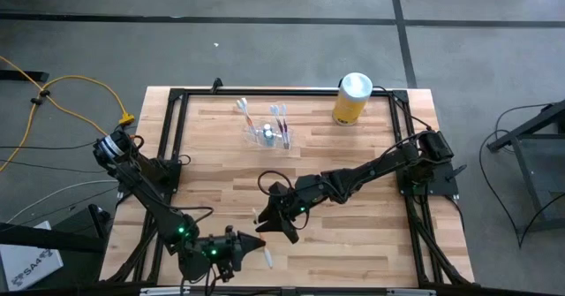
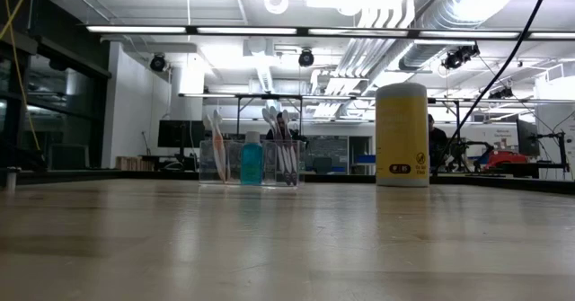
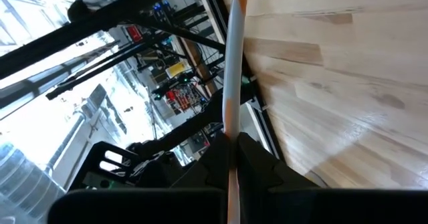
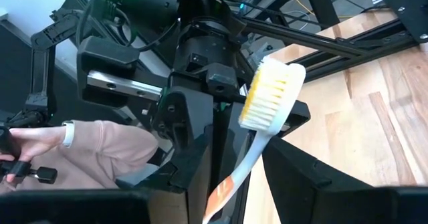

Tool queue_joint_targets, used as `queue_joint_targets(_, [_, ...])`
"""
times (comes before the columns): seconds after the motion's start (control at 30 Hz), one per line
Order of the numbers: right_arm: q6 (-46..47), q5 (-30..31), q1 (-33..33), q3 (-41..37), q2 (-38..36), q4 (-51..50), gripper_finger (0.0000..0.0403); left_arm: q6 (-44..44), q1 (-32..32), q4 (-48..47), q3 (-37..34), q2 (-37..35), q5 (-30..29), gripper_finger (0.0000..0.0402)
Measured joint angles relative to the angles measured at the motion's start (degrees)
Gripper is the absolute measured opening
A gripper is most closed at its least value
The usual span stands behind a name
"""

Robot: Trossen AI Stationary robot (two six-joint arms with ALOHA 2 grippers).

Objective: Pick & Place toothbrushing station
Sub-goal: Put the orange toothbrush into the transparent organizer

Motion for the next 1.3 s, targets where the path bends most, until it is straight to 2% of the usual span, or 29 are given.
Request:
queue_joint_targets(0.4, [-0.46,0.13,-0.04,0.00,0.00,-0.06,0.0123,0.09,0.44,0.28,0.00,0.00,1.42,0.0003])
queue_joint_targets(0.8, [-1.43,-0.36,-0.24,0.00,0.00,-0.09,0.0013,0.44,0.42,0.06,0.00,0.09,1.56,0.0003])
queue_joint_targets(1.0, [-1.70,-1.70,-0.46,0.00,0.00,-0.07,0.0009,0.22,0.44,0.25,0.00,0.09,1.56,0.0009])
queue_joint_targets(1.3, [-1.73,-3.17,-0.42,0.02,-0.13,-0.10,0.0006,-1.17,0.29,1.50,-0.02,0.09,2.67,0.0050])
